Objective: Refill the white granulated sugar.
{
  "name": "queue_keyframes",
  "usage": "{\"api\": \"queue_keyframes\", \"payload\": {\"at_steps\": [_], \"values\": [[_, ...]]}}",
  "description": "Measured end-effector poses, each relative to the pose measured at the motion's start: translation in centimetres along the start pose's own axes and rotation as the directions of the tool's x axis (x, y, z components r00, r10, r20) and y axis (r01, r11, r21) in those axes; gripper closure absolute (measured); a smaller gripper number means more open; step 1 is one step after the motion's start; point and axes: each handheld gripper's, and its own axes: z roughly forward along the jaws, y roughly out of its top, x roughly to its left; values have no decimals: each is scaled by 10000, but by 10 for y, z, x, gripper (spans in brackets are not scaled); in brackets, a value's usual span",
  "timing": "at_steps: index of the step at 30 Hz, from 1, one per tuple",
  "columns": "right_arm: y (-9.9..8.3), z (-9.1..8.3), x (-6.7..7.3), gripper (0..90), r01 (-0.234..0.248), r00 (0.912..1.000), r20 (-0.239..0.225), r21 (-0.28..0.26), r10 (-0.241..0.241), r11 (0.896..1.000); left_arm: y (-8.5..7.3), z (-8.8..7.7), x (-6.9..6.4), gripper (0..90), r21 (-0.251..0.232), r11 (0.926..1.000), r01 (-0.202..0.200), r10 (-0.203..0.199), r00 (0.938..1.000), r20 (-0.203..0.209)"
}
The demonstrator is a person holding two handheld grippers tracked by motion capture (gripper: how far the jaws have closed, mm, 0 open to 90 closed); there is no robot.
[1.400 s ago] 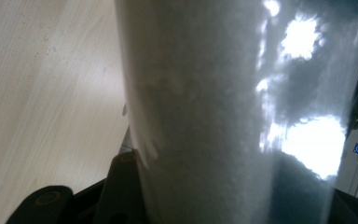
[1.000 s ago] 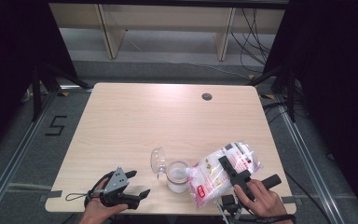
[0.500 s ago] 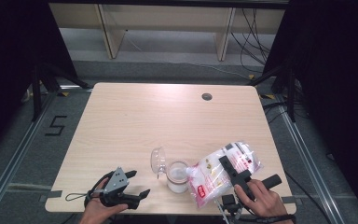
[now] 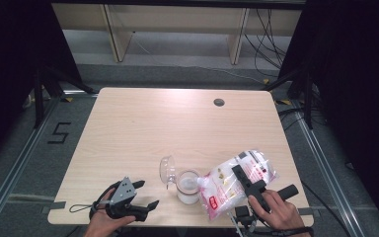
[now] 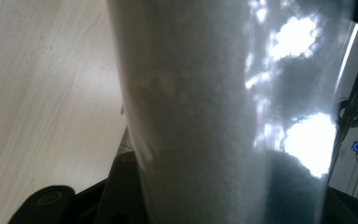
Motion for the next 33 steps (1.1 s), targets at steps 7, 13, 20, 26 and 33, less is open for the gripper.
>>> {"api": "queue_keyframes", "payload": {"at_steps": [7,13,20,26,33], "values": [[0,0,-1,638,73,9999,106,-83,-72,9999,0,0,0,185,39,10000,-29,29,10000,-8],[-1,0,2,640,-260,9997,3,3,260,9997,0,-1,0,185,79,10000,-24,24,10000,16],[-1,0,-1,643,16,10000,80,-114,-15,9999,0,0,0,184,23,10000,-25,25,10000,-32],[-1,0,-1,645,4,10000,75,-130,-3,9999,0,0,0,185,34,10000,-33,34,10000,-30],[-1,0,-2,647,-33,10000,65,-150,34,9999,0,0,0,185,81,10000,-43,43,10000,9]]}}
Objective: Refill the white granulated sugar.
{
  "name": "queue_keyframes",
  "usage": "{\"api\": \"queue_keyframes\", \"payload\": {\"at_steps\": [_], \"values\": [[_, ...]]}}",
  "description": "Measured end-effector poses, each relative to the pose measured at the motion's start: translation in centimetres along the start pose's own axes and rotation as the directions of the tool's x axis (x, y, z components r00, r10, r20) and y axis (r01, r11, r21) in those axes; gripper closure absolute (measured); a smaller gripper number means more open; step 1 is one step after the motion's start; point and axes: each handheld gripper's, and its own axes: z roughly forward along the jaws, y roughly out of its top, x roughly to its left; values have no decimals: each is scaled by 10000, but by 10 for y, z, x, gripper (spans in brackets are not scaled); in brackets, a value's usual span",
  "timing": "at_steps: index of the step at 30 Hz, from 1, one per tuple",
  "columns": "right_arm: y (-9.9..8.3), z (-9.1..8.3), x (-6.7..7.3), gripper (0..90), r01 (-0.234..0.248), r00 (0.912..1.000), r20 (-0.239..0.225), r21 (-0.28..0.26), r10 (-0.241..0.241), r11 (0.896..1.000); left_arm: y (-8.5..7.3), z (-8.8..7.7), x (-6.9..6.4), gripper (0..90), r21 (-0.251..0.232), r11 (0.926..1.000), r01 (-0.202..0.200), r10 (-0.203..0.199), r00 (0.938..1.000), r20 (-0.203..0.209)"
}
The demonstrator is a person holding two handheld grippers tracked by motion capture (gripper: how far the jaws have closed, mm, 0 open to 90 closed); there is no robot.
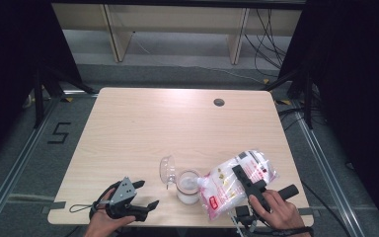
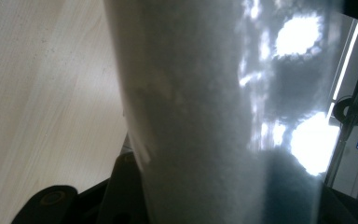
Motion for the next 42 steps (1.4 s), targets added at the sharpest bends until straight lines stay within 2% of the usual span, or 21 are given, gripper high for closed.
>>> {"api": "queue_keyframes", "payload": {"at_steps": [24,25,26,27,34,35,42], "values": [[0,0,0,650,-64,10000,-46,-6,64,10000,0,0,0,187,-57,10000,-8,7,10000,-52],[0,0,0,650,-93,9999,-49,0,93,10000,0,0,0,187,-56,10000,0,0,10000,-47],[0,0,2,650,-393,9991,-153,106,394,9992,0,0,0,187,-47,10000,-4,4,10000,-43],[0,0,2,651,-395,9991,-151,105,396,9992,0,0,0,187,-51,10000,-1,1,10000,-48],[0,-1,1,651,-320,9994,-130,115,322,9994,0,0,0,187,-59,10000,-4,4,10000,-49],[0,-1,-1,650,-51,10000,-17,5,51,10000,0,0,0,187,-61,10000,-8,8,10000,-50],[0,-1,-2,651,-72,9999,-123,39,72,10000,0,0,0,187,-13,10000,-15,15,10000,-4]]}}
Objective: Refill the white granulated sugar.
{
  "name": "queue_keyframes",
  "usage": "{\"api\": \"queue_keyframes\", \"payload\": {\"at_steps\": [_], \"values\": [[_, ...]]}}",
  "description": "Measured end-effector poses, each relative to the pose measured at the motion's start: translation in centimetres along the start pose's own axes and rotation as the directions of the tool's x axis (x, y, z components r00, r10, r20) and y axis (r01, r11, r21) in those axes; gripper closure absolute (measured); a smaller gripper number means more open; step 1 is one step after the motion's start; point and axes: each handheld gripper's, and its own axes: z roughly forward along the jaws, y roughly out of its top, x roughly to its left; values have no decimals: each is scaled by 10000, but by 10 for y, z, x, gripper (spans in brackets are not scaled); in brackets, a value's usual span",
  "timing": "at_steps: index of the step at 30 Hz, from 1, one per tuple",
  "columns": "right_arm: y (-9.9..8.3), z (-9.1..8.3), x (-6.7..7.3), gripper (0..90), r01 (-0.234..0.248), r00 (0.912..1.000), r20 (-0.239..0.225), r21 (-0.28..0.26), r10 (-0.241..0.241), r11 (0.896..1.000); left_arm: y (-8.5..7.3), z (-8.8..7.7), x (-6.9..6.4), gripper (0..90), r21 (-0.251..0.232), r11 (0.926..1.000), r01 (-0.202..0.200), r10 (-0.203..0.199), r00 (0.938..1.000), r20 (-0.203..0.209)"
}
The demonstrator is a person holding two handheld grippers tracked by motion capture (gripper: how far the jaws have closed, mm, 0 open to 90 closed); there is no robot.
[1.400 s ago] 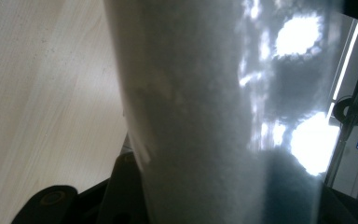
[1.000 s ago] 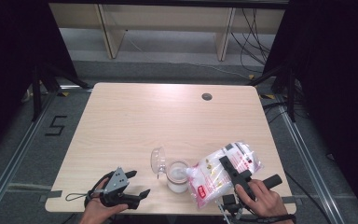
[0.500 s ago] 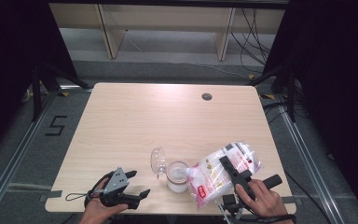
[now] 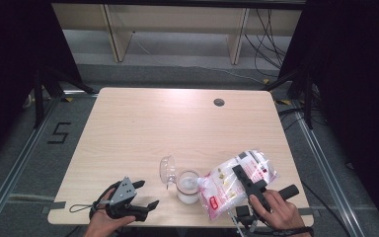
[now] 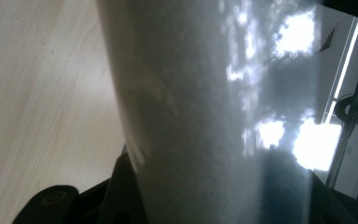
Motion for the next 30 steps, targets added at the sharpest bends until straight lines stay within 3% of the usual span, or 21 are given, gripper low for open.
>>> {"api": "queue_keyframes", "payload": {"at_steps": [11,14,18,27,29,30], "values": [[0,-1,1,652,-166,9998,-124,111,167,9998,0,0,0,187,-1,10000,11,-11,10000,0],[0,0,0,652,-60,9999,85,-29,60,10000,0,0,0,187,-48,10000,6,-6,10000,-45],[0,-1,2,652,-322,9995,-26,90,323,9994,0,0,0,187,13,10000,14,-14,10000,3],[0,-1,0,652,-235,9996,123,-30,236,9997,0,0,0,188,-39,10000,4,-4,10000,-48],[0,-1,1,652,-396,9991,135,15,395,9992,0,0,0,187,-29,10000,-10,10,10000,-44],[-1,0,-1,652,-27,9999,120,-68,27,10000,0,0,0,187,-33,10000,-8,8,10000,-49]]}}
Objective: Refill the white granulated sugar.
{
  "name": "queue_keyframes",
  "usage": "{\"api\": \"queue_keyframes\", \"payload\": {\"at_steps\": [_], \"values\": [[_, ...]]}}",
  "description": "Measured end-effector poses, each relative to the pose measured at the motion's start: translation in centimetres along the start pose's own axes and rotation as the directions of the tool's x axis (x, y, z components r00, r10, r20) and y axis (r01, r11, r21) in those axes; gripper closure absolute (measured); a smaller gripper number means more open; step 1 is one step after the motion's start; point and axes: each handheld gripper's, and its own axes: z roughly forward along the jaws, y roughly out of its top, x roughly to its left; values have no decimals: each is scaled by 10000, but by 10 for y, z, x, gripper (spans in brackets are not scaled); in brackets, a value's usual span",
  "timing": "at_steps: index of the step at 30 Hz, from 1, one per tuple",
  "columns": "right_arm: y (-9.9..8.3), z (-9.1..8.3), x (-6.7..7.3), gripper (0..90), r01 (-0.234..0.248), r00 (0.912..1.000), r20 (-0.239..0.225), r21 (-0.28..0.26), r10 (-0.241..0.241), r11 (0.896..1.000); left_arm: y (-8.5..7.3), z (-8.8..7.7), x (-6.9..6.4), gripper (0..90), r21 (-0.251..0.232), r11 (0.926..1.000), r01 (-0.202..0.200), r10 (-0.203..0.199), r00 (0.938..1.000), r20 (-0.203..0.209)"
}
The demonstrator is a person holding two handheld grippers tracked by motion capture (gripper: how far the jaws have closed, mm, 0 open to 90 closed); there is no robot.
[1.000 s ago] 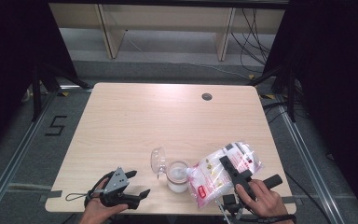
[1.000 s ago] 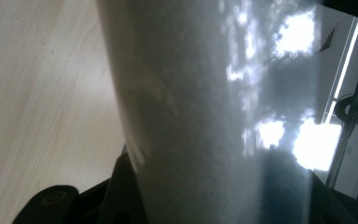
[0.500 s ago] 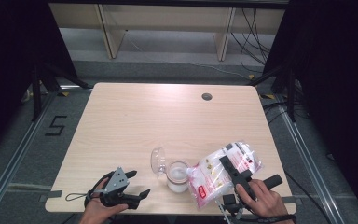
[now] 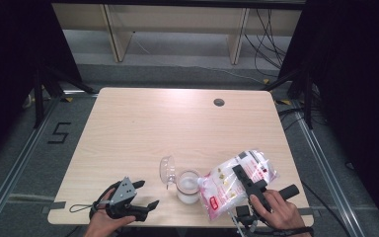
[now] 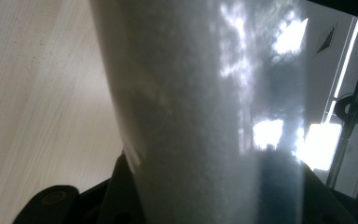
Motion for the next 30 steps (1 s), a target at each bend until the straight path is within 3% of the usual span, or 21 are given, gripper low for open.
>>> {"api": "queue_keyframes", "payload": {"at_steps": [12,13,14,19,22,23,30], "values": [[0,-1,-1,652,19,10000,-5,44,-19,10000,0,0,0,187,-1,10000,0,0,10000,-3],[0,-1,1,652,-275,9996,-88,137,276,9995,0,0,0,187,-3,10000,6,-6,10000,-3],[0,-1,-1,652,-11,10000,-12,40,11,10000,0,0,0,187,3,10000,0,0,10000,-4],[0,-1,-2,653,65,10000,50,17,-65,10000,0,0,0,187,-4,10000,10,-10,10000,-6],[0,-2,0,653,-258,9995,-149,188,261,9995,0,0,0,187,8,10000,-54,54,10000,2],[0,-1,-2,653,56,10000,41,28,-56,10000,0,0,0,187,2,10000,-16,16,10000,1],[0,-2,-3,654,109,9999,-12,82,-109,9999,0,0,0,187,3,10000,-2,2,10000,-3]]}}
